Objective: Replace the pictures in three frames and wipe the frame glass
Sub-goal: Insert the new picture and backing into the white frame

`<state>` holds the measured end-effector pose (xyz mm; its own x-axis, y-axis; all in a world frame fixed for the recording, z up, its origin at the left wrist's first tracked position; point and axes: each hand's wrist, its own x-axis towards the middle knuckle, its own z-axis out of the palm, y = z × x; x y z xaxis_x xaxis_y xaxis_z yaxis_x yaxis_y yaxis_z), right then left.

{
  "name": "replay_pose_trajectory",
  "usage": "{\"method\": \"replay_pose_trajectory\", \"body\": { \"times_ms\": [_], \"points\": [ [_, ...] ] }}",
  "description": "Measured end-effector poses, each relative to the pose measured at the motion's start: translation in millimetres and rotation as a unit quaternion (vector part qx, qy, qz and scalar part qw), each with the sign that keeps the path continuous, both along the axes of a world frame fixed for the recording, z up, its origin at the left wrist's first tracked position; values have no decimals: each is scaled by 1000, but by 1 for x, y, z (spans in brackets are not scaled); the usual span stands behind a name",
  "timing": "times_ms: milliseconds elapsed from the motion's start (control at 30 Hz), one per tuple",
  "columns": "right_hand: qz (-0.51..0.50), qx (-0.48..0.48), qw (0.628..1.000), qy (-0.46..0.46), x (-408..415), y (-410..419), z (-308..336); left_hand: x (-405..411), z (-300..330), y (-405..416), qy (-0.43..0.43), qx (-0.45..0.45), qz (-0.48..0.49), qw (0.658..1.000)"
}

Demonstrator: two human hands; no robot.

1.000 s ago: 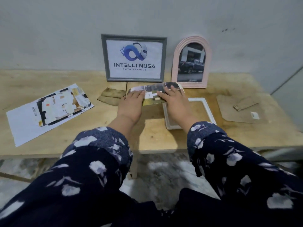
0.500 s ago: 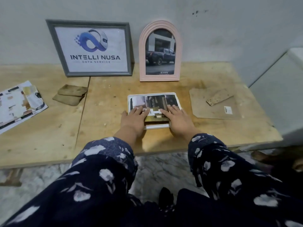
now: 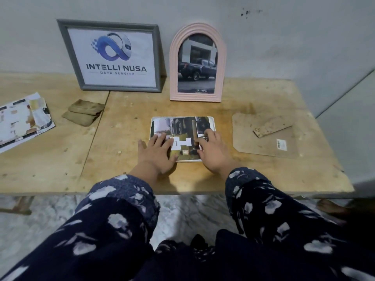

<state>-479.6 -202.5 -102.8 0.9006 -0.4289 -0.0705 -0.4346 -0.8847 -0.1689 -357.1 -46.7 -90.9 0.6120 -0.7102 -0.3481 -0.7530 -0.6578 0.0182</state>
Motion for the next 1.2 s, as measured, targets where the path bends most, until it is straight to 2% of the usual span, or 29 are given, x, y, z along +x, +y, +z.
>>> {"method": "replay_pose_trajectory", "body": {
  "times_ms": [233, 367, 533, 733, 867, 1000, 1200],
  "points": [
    [16, 32, 999, -32, -11, -5, 3, -4, 3, -5, -1, -21, 24, 1000],
    [-63, 69, 990, -103, -17, -17, 16, -7, 11, -21, -20, -59, 11, 998],
    [-164, 78, 982, -41, -47, -55, 29, -24, 25, -75, -12, -103, -22, 994],
    [-323, 121, 939, 2, -116, -106, 31, -74, 26, -143, 51, -126, -74, 988],
    [-415, 152, 897, -25, -148, -129, 26, -99, 22, -172, 109, -115, -71, 985],
    [-441, 197, 874, -56, -155, -142, 17, -111, 17, -190, 155, -115, -7, 981],
    [-476, 226, 844, -100, -154, -150, 9, -117, 16, -206, 189, -118, 39, 974]
  ]
}}
